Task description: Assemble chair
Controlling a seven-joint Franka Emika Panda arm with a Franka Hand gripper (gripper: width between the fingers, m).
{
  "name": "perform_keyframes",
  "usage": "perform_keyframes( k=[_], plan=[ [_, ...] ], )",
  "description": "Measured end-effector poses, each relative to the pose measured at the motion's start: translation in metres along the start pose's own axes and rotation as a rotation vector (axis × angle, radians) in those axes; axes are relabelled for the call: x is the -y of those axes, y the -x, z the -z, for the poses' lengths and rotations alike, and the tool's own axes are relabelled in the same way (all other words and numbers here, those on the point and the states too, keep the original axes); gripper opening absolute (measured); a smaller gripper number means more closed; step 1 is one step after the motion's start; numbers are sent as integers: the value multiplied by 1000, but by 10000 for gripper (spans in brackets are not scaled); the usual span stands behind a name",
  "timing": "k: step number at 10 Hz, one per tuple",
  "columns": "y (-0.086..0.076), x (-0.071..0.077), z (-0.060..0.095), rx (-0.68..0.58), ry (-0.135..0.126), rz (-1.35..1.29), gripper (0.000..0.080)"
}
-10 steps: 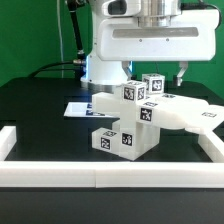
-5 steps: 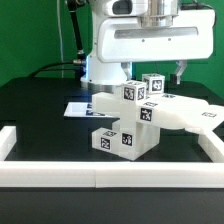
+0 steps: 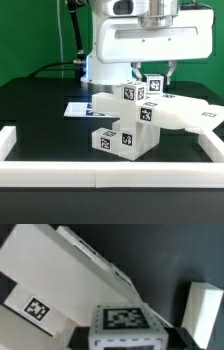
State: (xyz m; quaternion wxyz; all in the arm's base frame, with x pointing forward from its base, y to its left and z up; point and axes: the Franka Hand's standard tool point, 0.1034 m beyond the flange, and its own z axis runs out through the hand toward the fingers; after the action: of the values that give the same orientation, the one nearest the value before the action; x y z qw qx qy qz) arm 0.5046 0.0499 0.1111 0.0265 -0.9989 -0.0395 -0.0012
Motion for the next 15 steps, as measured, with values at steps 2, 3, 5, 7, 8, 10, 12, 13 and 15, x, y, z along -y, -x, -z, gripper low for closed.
perform_keyframes(
  k=[2, 3, 5, 7, 8, 10, 12, 13, 15],
  plan=[
    [0, 0, 0, 0, 0, -17, 283],
    [0, 0, 0, 0, 0, -49, 283],
    [0, 0, 0, 0, -1, -224, 284],
    [0, 0, 0, 0, -1, -341, 284],
    [0, 1, 0, 0, -2, -430, 284],
    [0, 1, 0, 1, -2, -566, 284],
    [0, 1, -1, 1, -3, -696, 284],
    [0, 1, -1, 2, -3, -754, 284],
    [0, 2, -1, 3, -6, -871, 284]
  ],
)
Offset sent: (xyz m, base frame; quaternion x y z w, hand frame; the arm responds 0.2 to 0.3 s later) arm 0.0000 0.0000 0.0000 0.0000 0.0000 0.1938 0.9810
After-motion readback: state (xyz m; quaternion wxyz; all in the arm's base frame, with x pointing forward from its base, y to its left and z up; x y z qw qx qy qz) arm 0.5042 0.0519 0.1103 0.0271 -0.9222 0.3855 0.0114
